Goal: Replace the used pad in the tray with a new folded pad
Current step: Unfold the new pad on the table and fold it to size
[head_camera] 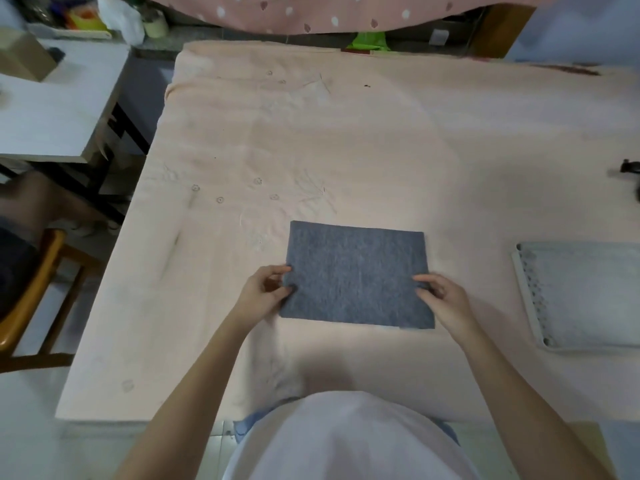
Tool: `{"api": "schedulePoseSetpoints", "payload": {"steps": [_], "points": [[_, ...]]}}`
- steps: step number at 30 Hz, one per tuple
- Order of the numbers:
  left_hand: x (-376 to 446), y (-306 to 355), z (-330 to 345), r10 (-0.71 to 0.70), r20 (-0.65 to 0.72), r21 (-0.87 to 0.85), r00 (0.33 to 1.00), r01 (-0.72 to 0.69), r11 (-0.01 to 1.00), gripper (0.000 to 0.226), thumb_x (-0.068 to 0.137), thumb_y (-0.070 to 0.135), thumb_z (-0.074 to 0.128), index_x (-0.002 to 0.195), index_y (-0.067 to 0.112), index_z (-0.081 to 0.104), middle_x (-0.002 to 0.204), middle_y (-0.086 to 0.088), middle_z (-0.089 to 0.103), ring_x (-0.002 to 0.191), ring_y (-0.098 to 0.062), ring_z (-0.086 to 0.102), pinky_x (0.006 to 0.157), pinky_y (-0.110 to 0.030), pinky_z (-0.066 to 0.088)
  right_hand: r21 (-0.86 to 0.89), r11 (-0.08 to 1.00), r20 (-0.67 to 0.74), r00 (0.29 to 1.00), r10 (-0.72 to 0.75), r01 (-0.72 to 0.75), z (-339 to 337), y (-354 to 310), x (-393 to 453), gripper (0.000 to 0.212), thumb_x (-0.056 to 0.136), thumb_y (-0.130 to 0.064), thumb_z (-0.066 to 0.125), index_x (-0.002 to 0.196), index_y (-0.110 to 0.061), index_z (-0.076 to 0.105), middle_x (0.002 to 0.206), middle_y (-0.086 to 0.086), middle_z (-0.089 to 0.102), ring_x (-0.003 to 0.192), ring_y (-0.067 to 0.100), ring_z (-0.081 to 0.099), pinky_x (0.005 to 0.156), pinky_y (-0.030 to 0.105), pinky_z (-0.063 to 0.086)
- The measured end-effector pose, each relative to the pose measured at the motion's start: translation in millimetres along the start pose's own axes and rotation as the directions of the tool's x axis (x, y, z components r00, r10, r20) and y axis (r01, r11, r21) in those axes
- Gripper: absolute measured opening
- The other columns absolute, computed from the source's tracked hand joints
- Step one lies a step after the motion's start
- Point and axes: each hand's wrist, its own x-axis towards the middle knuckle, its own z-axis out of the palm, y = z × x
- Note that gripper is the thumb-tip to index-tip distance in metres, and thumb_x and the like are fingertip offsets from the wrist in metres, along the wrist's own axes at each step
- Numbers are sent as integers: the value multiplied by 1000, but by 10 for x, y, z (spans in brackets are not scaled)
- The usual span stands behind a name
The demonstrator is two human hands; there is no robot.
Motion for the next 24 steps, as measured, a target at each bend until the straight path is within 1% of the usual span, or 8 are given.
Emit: {"api": "schedulePoseSetpoints", "payload": {"steps": [3,7,12,15,17,19,21,24], "points": [[-130,-101,-74,148,38,245,988,-153,957,54,73,6,75,120,23,57,117,0,45,93,-5,55,79,-17,47,-46,998,-7,999,-32,32,25,25,11,28,83,5,63,100,-18,64,111,6,64,99,17,59,74,2,44],[-332,-298,-12,305,122,564,945,-318,762,77,63,22,85,130,7,51,124,-9,46,105,-21,54,92,-33,49,20,999,-142,990,-24,27,83,16,27,33,82,6,62,109,-13,57,126,11,56,104,23,58,80,22,49],[-432,-363,167,415,-40,659,909,-288,694,50,76,24,75,121,10,58,105,-4,58,92,-24,60,72,-33,53,-9,993,-265,958,113,-120,185,-9,44,35,81,-5,67,109,-5,47,115,14,53,99,28,58,73,30,44],[-470,-362,242,413,-90,661,906,-256,705,42,81,22,70,120,10,57,103,-4,59,90,-23,60,71,-31,50,-324,943,-253,967,-14,-71,240,-74,-20,54,73,-24,78,113,-1,51,119,18,50,106,33,53,84,39,47],[-484,-359,270,431,-91,682,898,-260,684,37,85,19,67,119,7,57,101,-6,60,89,-25,60,71,-34,52,-671,739,-169,958,-233,61,325,-93,-88,72,70,-41,78,125,-3,51,132,21,46,120,37,45,96,43,40],[-488,-324,278,426,-79,704,901,-252,664,30,89,16,61,116,3,58,99,-9,61,87,-27,60,71,-37,53,-825,523,54,952,-302,213,449,-83,-149,82,78,-56,64,141,-11,38,150,16,30,138,32,29,109,43,28],[-481,-297,270,481,-34,773,876,-282,569,22,91,13,51,105,0,62,90,-12,62,76,-29,60,63,-35,53,-839,468,200,957,-210,278,564,1,-166,81,87,-64,43,150,-17,19,159,5,12,146,21,10,118,38,11],[-456,-273,230,567,93,871,818,-343,351,32,81,9,37,90,-1,66,76,-12,61,60,-29,59,51,-29,50,-823,506,212,966,-149,258,598,81,-139,80,89,-65,33,151,-20,12,160,0,3,147,16,-1,119,36,0]]}}
